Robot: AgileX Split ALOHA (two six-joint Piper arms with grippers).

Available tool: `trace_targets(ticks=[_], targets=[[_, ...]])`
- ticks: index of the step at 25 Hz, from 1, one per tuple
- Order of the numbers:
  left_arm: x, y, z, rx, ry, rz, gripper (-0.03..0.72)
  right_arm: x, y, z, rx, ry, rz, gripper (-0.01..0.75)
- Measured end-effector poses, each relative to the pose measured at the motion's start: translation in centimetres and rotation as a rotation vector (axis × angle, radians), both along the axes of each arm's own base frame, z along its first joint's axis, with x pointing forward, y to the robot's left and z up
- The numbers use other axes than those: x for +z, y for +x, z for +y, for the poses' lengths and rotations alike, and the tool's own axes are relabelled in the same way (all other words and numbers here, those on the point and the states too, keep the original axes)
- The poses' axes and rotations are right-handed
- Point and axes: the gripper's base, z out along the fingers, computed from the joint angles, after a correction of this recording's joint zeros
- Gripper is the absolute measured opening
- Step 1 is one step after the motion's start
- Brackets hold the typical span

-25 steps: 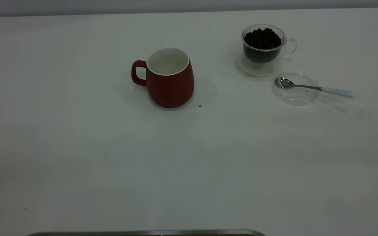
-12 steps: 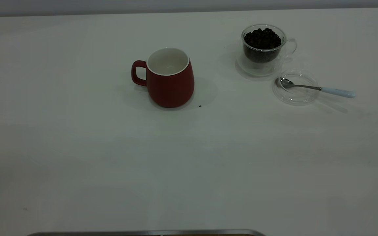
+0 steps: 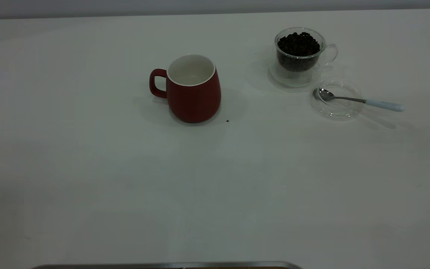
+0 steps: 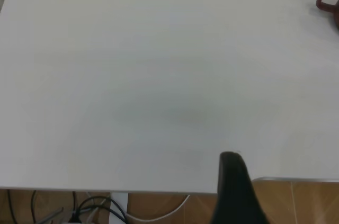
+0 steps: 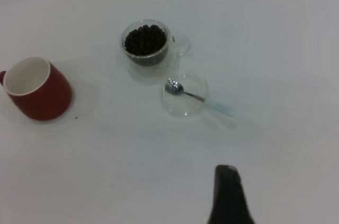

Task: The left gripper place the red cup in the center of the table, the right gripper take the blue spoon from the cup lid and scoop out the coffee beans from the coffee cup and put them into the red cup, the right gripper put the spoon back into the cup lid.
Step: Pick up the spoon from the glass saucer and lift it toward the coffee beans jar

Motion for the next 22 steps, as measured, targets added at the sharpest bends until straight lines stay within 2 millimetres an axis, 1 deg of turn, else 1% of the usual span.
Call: trace_targets(ticks=[2, 3, 8, 10, 14, 17, 22], targets=[[0.0, 0.0, 0.0, 0.0, 0.0, 0.0, 0.538, -0.4, 2.6, 0.0, -0.001, 0.044, 0.042, 0.586], [0.0, 0.0, 0.0, 0.0, 0.0, 0.0, 0.538, -0.9, 4.0, 0.0, 0.0, 0.072, 0.083, 0.589], [0.0, 0.0, 0.0, 0.0, -0.001, 0.0, 0.538, -4.8, 10.9, -0.4, -0.006, 0.137, 0.277, 0.59], [0.0, 0.0, 0.0, 0.0, -0.001, 0.0, 0.538, -6.0, 13.4, -0.5, 0.001, 0.145, 0.323, 0.59], [0.0, 0.0, 0.0, 0.0, -0.001, 0.0, 0.538, -9.0, 17.9, -0.8, 0.028, 0.141, 0.406, 0.59], [0.0, 0.0, 0.0, 0.0, -0.001, 0.0, 0.538, -11.6, 20.4, -1.2, 0.021, 0.176, 0.461, 0.59], [0.0, 0.0, 0.0, 0.0, -0.001, 0.0, 0.538, -15.7, 22.9, -4.3, -0.035, 0.288, 0.524, 0.59]])
